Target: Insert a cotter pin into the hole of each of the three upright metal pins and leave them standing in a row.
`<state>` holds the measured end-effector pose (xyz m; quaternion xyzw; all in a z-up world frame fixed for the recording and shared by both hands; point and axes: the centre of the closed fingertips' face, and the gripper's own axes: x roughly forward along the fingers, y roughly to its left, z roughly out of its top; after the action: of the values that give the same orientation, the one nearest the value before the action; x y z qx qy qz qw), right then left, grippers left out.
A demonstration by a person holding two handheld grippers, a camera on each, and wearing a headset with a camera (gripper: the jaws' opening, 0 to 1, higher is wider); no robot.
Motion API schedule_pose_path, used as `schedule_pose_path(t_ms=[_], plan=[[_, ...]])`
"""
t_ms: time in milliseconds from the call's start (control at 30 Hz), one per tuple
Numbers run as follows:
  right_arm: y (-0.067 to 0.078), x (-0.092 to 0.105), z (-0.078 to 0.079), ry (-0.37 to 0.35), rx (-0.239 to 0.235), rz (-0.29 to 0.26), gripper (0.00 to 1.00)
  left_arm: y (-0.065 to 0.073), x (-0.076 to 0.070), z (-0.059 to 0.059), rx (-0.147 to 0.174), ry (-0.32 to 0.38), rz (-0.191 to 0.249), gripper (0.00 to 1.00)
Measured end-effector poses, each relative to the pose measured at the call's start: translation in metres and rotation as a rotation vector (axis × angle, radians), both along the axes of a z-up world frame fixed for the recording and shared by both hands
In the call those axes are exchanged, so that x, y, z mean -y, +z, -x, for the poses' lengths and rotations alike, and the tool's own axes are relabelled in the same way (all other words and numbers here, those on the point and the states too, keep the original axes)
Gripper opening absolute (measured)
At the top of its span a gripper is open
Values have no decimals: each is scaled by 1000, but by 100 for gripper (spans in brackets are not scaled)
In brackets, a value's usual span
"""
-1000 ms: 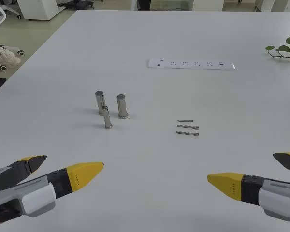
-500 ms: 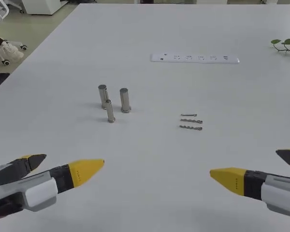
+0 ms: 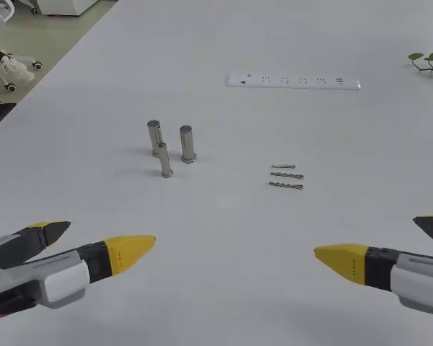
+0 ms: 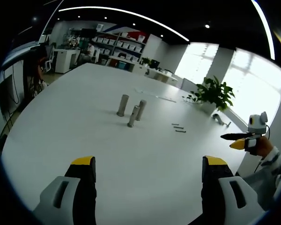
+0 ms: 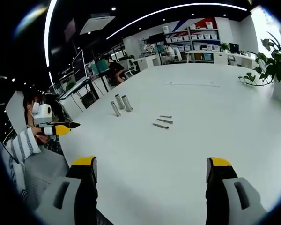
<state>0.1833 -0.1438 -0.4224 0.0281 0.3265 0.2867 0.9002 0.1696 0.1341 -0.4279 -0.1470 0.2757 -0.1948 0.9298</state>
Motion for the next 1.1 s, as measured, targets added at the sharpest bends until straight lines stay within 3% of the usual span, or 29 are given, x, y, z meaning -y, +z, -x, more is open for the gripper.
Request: schedule_pose_path(t_ms=[300,500,667,767,1000,1067,1100], plan=[[-1,0,0,1,-6,4,96,2,4,-2,5,2,56,94],[-2,2,0,-1,-6,10,96,-1,7,-2,-2,-12,36,93],[-1,4,1,-10,-7,10,96,5,11,-6,50,-29,27,91],[-1,5,1,-12,-8,13,96,8,13,-10,79,-51,-6,91],[2,5,1,-7,-4,16,96,8,19,-20,68,-63,1,91],[2,5,1,-8,-4,18,96,14,23,-25,115,-91,-25,87],[2,5,1,-9,-5,19,96,15,23,-26,119,-93,-30,85]])
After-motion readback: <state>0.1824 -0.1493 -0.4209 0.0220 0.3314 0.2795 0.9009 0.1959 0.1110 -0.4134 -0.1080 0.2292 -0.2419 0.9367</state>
